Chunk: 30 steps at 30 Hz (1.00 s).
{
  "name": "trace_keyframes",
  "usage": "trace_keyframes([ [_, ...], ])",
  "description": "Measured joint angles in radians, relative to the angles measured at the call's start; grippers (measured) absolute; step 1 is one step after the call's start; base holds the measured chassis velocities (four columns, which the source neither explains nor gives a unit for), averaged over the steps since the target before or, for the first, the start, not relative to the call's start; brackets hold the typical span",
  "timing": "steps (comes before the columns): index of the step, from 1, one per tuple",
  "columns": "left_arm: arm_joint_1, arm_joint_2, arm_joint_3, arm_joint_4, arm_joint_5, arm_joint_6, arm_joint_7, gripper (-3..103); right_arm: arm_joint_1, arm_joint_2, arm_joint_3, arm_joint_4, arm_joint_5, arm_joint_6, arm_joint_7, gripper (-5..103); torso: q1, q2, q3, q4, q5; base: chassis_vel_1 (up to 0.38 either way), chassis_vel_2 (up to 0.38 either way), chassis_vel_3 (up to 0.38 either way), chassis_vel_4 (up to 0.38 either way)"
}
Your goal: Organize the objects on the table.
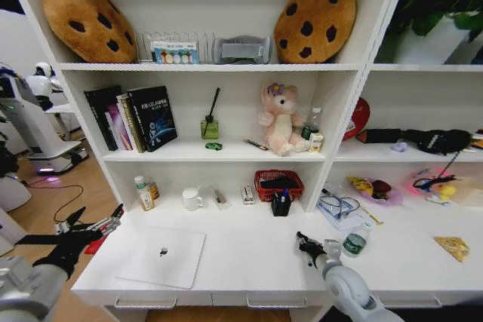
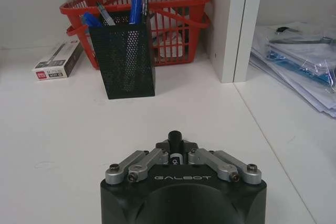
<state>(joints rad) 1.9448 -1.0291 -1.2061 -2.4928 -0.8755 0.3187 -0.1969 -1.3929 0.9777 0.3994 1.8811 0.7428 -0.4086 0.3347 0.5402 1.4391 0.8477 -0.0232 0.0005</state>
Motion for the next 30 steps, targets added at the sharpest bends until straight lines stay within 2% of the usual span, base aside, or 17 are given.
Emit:
trace_keyframes([
  [2, 0.0, 0.0, 0.0, 0.0, 0.0, 0.0, 0.0, 100, 0.003, 0.0, 0.002, 0.0, -0.006, 0.013, -0.015, 12, 0.0, 0.0, 0.0, 0.0, 0.0, 0.0, 0.0, 0.0, 0.0],
  [4, 0.0, 0.0, 0.0, 0.0, 0.0, 0.0, 0.0, 100, 0.02, -0.003, 0.014, -0.007, -0.112, 0.154, -0.146, 12, 0.0, 0.0, 0.0, 0.0, -0.0002, 0.0, 0.0, 0.0, 0.0],
  [5, 0.0, 0.0, 0.0, 0.0, 0.0, 0.0, 0.0, 100, 0.02, -0.003, 0.014, -0.007, -0.112, 0.154, -0.146, 12, 0.0, 0.0, 0.0, 0.0, -0.0002, 0.0, 0.0, 0.0, 0.0],
  [7, 0.0, 0.0, 0.0, 0.0, 0.0, 0.0, 0.0, 100, 0.073, -0.008, 0.017, -0.025, -0.204, 0.281, -0.234, 12, 0.0, 0.0, 0.0, -0.0001, -0.0006, 0.0, 0.0, 0.0, 0.0],
  [8, 0.0, 0.0, 0.0, 0.0, 0.0, 0.0, 0.0, 100, 0.073, -0.008, 0.017, -0.025, -0.204, 0.281, -0.234, 12, 0.0, 0.0, 0.0, -0.0001, -0.0006, 0.0, 0.0, 0.0, 0.0],
  [10, 0.0, 0.0, 0.0, 0.0, 0.0, 0.0, 0.0, 100, 0.164, -0.01, 0.0, -0.066, -0.229, 0.388, -0.274, 12, 0.0, 0.0, 0.0, 0.0003, -0.0005, 0.0, 0.0, 0.0, 0.0],
  [11, 0.0, 0.0, 0.0, 0.0, 0.0, 0.0, 0.0, 100, 0.164, -0.01, 0.0, -0.066, -0.229, 0.388, -0.274, 12, 0.0, 0.0, 0.0, 0.0003, -0.0005, 0.0, 0.0, 0.0, 0.0],
  [13, 0.0, 0.0, 0.0, 0.0, 0.0, 0.0, 0.0, 100, 0.236, -0.006, -0.016, -0.126, -0.263, 0.481, -0.295, 12, 0.0, 0.0, 0.0, 0.0005, -0.0007, 0.0, 0.0, 0.0, 0.0],
  [14, 0.0, 0.0, 0.0, 0.0, 0.0, 0.0, 0.0, 100, 0.236, -0.006, -0.016, -0.126, -0.263, 0.481, -0.295, 12, 0.0, 0.0, 0.0, 0.0005, -0.0007, 0.0, 0.0, 0.0, 0.0],
  [16, 0.0, 0.0, 0.0, 0.0, 0.0, 0.0, 0.0, 100, 0.354, 0.018, -0.078, -0.269, -0.314, 0.636, -0.299, 12, 0.0, 0.0, 0.0, 0.0001, -0.0005, 0.0, 0.0, 0.0, 0.0],
  [18, 0.0, 0.0, 0.0, 0.0, 0.0, 0.0, 0.0, 100, 0.376, 0.028, -0.093, -0.301, -0.325, 0.663, -0.292, 12, 0.0, 0.0, 0.0, 0.0, -0.0006, 0.0, 0.0, 0.0, 0.0],
  [20, 0.0, 0.0, 0.0, 0.0, 0.0, 0.0, 0.0, 100, 0.447, 0.074, -0.141, -0.416, -0.379, 0.758, -0.277, 12, 0.0, 0.0, 0.0, 0.0002, -0.0003, 0.0, 0.0, 0.0, 0.0],
  [21, 0.0, 0.0, 0.0, 0.0, 0.0, 0.0, 0.0, 100, 0.447, 0.074, -0.141, -0.416, -0.379, 0.758, -0.277, 12, 0.0, 0.0, 0.0, 0.0002, -0.0003, 0.0, 0.0, 0.0, 0.0],
  [23, 0.0, 0.0, 0.0, 0.0, 0.0, 0.0, 0.0, 100, 0.484, 0.113, -0.166, -0.481, -0.421, 0.818, -0.275, 12, 0.0, 0.0, 0.0, 0.0, -0.0007, 0.0, 0.0, 0.0, 0.0],
  [26, 0.0, 0.0, 0.0, 0.0, 0.0, 0.0, 0.0, 100, 0.501, 0.138, -0.179, -0.511, -0.438, 0.853, -0.274, 12, 0.0, 0.0, 0.0, -0.0001, -0.0006, 0.0, 0.0, 0.0, 0.0],
  [27, 0.0, 0.0, 0.0, 0.0, 0.0, 0.0, 0.0, 100, 0.52, 0.168, -0.192, -0.538, -0.455, 0.887, -0.27, 12, 0.0, 0.0, 0.0, 0.0002, -0.0005, 0.0, 0.0, 0.0, 0.0],
  [30, 0.0, 0.0, 0.0, 0.0, 0.0, 0.0, 0.0, 100, 0.545, 0.203, -0.209, -0.56, -0.462, 0.906, -0.259, 12, 0.0, 0.0, 0.0, 0.0003, -0.0007, 0.0, 0.0, 0.0, 0.0],
])
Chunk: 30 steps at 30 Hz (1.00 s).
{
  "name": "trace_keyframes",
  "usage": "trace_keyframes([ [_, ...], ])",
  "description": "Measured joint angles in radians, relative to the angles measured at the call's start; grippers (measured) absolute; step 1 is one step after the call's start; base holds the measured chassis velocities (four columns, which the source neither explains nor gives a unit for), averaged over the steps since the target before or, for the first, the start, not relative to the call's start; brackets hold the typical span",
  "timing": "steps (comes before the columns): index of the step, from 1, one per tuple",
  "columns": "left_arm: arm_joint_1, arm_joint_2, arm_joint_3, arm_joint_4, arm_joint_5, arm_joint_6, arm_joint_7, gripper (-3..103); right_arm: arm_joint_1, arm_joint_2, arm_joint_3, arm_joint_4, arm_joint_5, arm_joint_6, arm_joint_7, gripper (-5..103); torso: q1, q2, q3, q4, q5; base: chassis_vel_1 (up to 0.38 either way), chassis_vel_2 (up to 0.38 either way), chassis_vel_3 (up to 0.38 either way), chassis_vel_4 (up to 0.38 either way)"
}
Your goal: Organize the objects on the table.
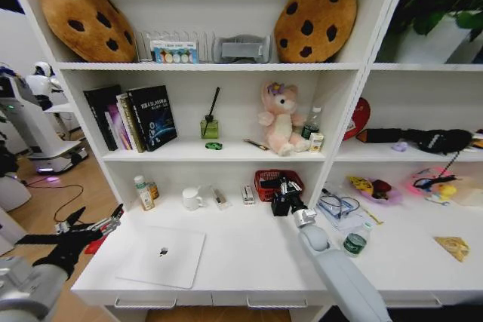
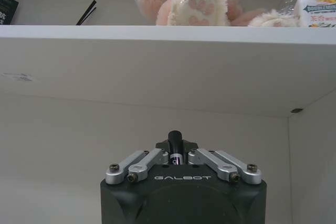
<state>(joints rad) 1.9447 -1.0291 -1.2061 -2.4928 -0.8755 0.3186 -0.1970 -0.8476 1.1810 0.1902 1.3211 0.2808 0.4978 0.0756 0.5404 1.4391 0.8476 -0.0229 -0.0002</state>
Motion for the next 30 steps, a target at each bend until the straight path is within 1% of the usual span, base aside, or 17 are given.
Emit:
trace_keyframes([
  [3, 0.0, 0.0, 0.0, 0.0, 0.0, 0.0, 0.0, 100, 0.014, 0.015, -0.005, -0.016, -0.007, 0.012, 0.004, 12, 0.0, 0.0, 0.0, -0.0001, 0.0, 0.0, 0.0, 0.0, 0.0],
  [5, 0.0, 0.0, 0.0, 0.0, 0.0, 0.0, 0.0, 100, 0.009, 0.018, 0.004, -0.015, 0.026, 0.006, 0.001, 12, 0.0, 0.0, 0.0, -0.0002, 0.0, 0.0, 0.0, 0.0, 0.0],
  [7, 0.0, 0.0, 0.0, 0.0, 0.0, 0.0, 0.0, 100, -0.003, 0.01, 0.013, -0.012, 0.054, 0.001, -0.004, 12, 0.0, 0.0, 0.0, -0.0004, 0.0003, 0.0, 0.0, 0.0, 0.0],
  [10, 0.0, 0.0, 0.0, 0.0, 0.0, 0.0, 0.0, 100, -0.013, -0.004, 0.024, -0.016, 0.053, 0.0, -0.014, 12, 0.0, 0.0, 0.0, -0.0005, 0.0, 0.0, 0.0, 0.0, 0.0],
  [15, 0.0, 0.0, 0.0, 0.0, 0.0, 0.0, 0.0, 100, -0.012, 0.0, 0.035, -0.036, 0.063, 0.0, -0.022, 12, 0.0, 0.0, 0.0, -0.0005, 0.0002, 0.0, 0.0, 0.0, 0.0],
  [16, 0.0, 0.0, 0.0, 0.0, 0.0, 0.0, 0.0, 100, -0.011, 0.005, 0.037, -0.043, 0.066, -0.006, -0.029, 8, 0.0, 0.0, 0.0, -0.0002, 0.0002, 0.0, 0.0, 0.0, 0.0],
  [17, 0.0, 0.0, 0.0, 0.0, 0.0, 0.0, 0.0, 100, -0.01, 0.009, 0.039, -0.047, 0.066, -0.014, -0.033, 13, 0.0, 0.0, 0.0, -0.0001, 0.0002, 0.0, 0.0, 0.0, 0.0],
  [18, 0.0, 0.0, 0.0, 0.0, 0.0, 0.0, 0.0, 100, -0.01, 0.009, 0.039, -0.047, 0.066, -0.014, -0.033, 13, 0.0, 0.0, 0.0, -0.0001, 0.0002, 0.0, 0.0, 0.0, 0.0],
  [20, 0.0, 0.0, 0.0, 0.0, 0.0, 0.0, 0.0, 100, -0.013, 0.014, 0.04, -0.048, 0.074, -0.029, -0.039, 23, 0.0, 0.0, 0.0, -0.0001, 0.0002, 0.0, 0.0, 0.0, 0.0],
  [21, 0.0, 0.0, 0.0, 0.0, 0.0, 0.0, 0.0, 100, -0.013, 0.014, 0.04, -0.048, 0.074, -0.029, -0.039, 23, 0.0, 0.0, 0.0, -0.0001, 0.0002, 0.0, 0.0, 0.0, 0.0],
  [24, 0.0, 0.0, 0.0, 0.0, 0.0, 0.0, 0.0, 100, -0.022, 0.008, 0.039, -0.031, 0.094, -0.053, -0.043, 39, 0.0, 0.0, 0.0, -0.0002, 0.0003, 0.0, 0.0, 0.0, 0.0],
  [25, 0.0, 0.0, 0.0, 0.0, 0.0, 0.0, 0.0, 100, -0.022, 0.008, 0.039, -0.031, 0.094, -0.053, -0.043, 39, 0.0, 0.0, 0.0, -0.0002, 0.0003, 0.0, 0.0, 0.0, 0.0],
  [26, 0.0, 0.0, 0.0, 0.0, 0.0, 0.0, 0.0, 100, -0.025, 0.001, 0.039, -0.022, 0.097, -0.057, -0.044, 39, 0.0, 0.0, 0.0, -0.0002, 0.0003, 0.0, 0.0, 0.0, 0.0],
  [28, 0.0, 0.0, 0.0, 0.0, 0.0, 0.0, 0.0, 100, -0.037, -0.024, 0.038, 0.013, 0.116, -0.071, -0.045, 50, 0.0, 0.0, 0.0, -0.0001, 0.0004, 0.0, 0.0, 0.0, 0.0],
  [29, 0.0, 0.0, 0.0, 0.0, 0.0, 0.0, 0.0, 100, -0.037, -0.024, 0.038, 0.013, 0.116, -0.071, -0.045, 50, 0.0, 0.0, 0.0, -0.0001, 0.0004, 0.0, 0.0, 0.0, 0.0],
  [30, 0.0, 0.0, 0.0, 0.0, 0.0, 0.0, 0.0, 100, -0.056, -0.051, 0.037, 0.054, 0.146, -0.092, -0.047, 56, 0.0, 0.0, 0.0, -0.0001, 0.0004, 0.0, 0.0, 0.0, 0.0],
])
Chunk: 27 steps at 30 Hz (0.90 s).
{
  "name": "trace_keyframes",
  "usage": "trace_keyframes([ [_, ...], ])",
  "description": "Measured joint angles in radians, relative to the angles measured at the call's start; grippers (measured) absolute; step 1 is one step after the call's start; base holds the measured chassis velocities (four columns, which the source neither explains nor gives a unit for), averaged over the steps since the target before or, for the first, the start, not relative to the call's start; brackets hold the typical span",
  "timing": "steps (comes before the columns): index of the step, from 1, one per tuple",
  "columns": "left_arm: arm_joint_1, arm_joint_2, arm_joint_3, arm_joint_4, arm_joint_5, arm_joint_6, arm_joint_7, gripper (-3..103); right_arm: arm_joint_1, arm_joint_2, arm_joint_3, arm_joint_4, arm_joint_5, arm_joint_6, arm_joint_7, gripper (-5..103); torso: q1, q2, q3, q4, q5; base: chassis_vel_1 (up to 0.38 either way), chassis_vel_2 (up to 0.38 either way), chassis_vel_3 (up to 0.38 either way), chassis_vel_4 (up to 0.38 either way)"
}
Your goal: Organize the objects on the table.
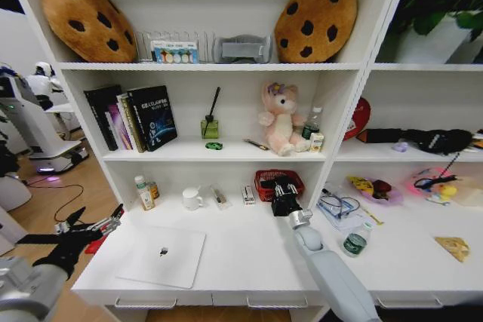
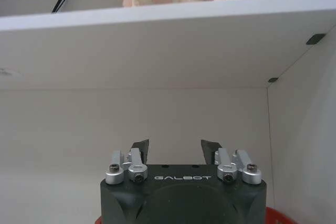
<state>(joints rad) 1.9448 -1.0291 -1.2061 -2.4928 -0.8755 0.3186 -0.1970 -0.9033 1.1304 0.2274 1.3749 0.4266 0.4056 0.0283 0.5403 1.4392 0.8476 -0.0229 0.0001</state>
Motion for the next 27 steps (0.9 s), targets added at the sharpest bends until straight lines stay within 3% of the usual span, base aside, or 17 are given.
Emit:
trace_keyframes([
  [3, 0.0, 0.0, 0.0, 0.0, 0.0, 0.0, 0.0, 100, -0.058, -0.07, -0.003, 0.121, 0.088, -0.055, 0.001, 66, 0.0, 0.0, 0.0, -0.0003, -0.0003, 0.0, 0.0, 0.0, 0.0],
  [5, 0.0, 0.0, 0.0, 0.0, 0.0, 0.0, 0.0, 100, -0.119, -0.12, 0.013, 0.235, 0.114, -0.09, 0.009, 78, 0.0, 0.0, 0.0, -0.0002, 0.0001, 0.0, 0.0, 0.0, 0.0],
  [9, 0.0, 0.0, 0.0, 0.0, 0.0, 0.0, 0.0, 100, -0.232, -0.176, 0.067, 0.406, 0.147, -0.155, 0.05, 88, 0.0, 0.0, 0.0, 0.0, -0.0004, 0.0, 0.0, 0.0, 0.0],
  [11, 0.0, 0.0, 0.0, 0.0, 0.0, 0.0, 0.0, 100, -0.37, -0.209, 0.132, 0.549, 0.222, -0.255, 0.123, 97, 0.0, 0.0, 0.0, -0.0002, 0.0, 0.0, 0.0, 0.0, 0.0],
  [12, 0.0, 0.0, 0.0, 0.0, 0.0, 0.0, 0.0, 100, -0.37, -0.209, 0.132, 0.549, 0.222, -0.255, 0.123, 97, 0.0, 0.0, 0.0, -0.0002, 0.0, 0.0, 0.0, 0.0, 0.0],
  [14, 0.0, 0.0, 0.0, 0.0, 0.0, 0.0, 0.0, 100, -0.529, -0.212, 0.238, 0.691, 0.256, -0.374, 0.183, 100, 0.0, 0.0, 0.0, -0.0004, -0.0005, 0.0, 0.0, 0.0, 0.0],
  [15, 0.0, 0.0, 0.0, 0.0, 0.0, 0.0, 0.0, 100, -0.529, -0.212, 0.238, 0.691, 0.256, -0.374, 0.183, 100, 0.0, 0.0, 0.0, -0.0004, -0.0005, 0.0, 0.0, 0.0, 0.0],
  [18, 0.0, 0.0, 0.0, 0.0, 0.0, 0.0, 0.0, 100, -0.757, -0.154, 0.392, 0.808, 0.197, -0.431, 0.196, 100, 0.0, 0.0, 0.0, -0.0003, -0.0001, 0.0, 0.0, 0.0, 0.0],
  [22, 0.0, 0.0, 0.0, 0.0, 0.0, 0.0, 0.0, 100, -0.878, -0.089, 0.478, 0.847, 0.156, -0.429, 0.176, 100, 0.0, 0.0, 0.0, -0.0002, 0.0001, 0.0, 0.0, 0.0, 0.0],
  [24, 0.0, 0.0, 0.0, 0.0, 0.0, 0.0, 0.0, 100, -0.97, -0.005, 0.552, 0.876, 0.129, -0.411, 0.139, 100, 0.0, 0.0, 0.0, -0.0002, -0.0005, 0.0, 0.0, 0.0, 0.0],
  [27, 0.0, 0.0, 0.0, 0.0, 0.0, 0.0, 0.0, 100, -1.024, 0.083, 0.566, 0.88, 0.085, -0.351, 0.146, 100, 0.0, 0.0, 0.0, -0.0006, -0.0001, 0.0, 0.0, 0.0, 0.0],
])
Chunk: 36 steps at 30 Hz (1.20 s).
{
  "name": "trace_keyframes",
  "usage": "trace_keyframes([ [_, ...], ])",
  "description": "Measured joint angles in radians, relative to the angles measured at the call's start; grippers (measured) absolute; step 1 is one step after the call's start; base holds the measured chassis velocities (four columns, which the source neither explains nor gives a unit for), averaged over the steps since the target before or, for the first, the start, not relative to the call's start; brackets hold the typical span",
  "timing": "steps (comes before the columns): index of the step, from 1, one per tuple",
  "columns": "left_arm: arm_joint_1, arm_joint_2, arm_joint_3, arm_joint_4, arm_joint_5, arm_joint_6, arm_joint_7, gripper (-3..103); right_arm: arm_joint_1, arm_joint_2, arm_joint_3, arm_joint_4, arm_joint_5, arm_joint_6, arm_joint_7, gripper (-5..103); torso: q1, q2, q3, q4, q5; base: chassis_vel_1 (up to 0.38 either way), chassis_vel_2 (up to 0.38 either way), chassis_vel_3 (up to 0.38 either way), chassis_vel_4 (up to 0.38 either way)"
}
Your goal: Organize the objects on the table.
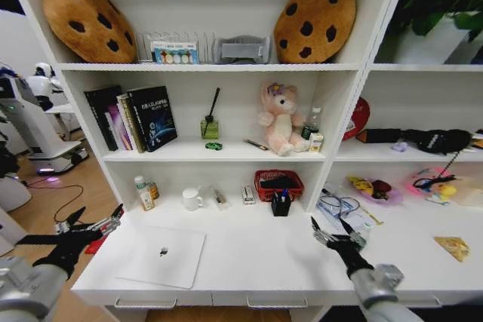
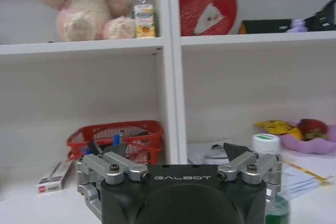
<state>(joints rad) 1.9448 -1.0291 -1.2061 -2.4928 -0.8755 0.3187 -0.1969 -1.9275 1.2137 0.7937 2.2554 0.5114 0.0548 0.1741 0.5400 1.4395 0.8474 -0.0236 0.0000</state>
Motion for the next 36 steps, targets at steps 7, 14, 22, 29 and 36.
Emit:
trace_keyframes([
  [7, 0.0, 0.0, 0.0, 0.0, 0.0, 0.0, 0.0, 100, 0.007, 0.096, -0.019, -0.014, -0.163, 0.093, 0.15, 100, 0.0, 0.0, 0.0, 0.0006, -0.0001, 0.0, 0.0, 0.0, 0.0],
  [14, 0.0, 0.0, 0.0, 0.0, 0.0, 0.0, 0.0, 100, 0.027, 0.105, -0.024, -0.005, -0.142, 0.091, 0.179, 100, 0.0, 0.0, 0.0, 0.0006, -0.0002, 0.0, 0.0, 0.0, 0.0],
  [22, 0.0, 0.0, 0.0, 0.0, 0.0, 0.0, 0.0, 100, 0.039, 0.106, -0.049, -0.013, -0.155, 0.088, 0.187, 100, 0.0, 0.0, 0.0, 0.0004, -0.0003, -0.102, -0.092, 0.095, 0.089],
  [29, 0.0, 0.0, 0.0, 0.0, 0.0, 0.0, 0.0, 100, 0.053, 0.1, -0.079, -0.033, -0.199, 0.104, 0.177, 100, 0.0, 0.0, 0.0, 0.0004, -0.0004, -0.215, -0.21, 0.218, 0.207],
  [36, 0.0, 0.0, 0.0, 0.0, 0.0, 0.0, 0.0, 100, 0.062, 0.097, -0.135, -0.05, -0.281, 0.185, 0.117, 100, 0.0, 0.0, 0.0, 0.0005, -0.0002, -0.278, -0.278, 0.258, 0.28],
])
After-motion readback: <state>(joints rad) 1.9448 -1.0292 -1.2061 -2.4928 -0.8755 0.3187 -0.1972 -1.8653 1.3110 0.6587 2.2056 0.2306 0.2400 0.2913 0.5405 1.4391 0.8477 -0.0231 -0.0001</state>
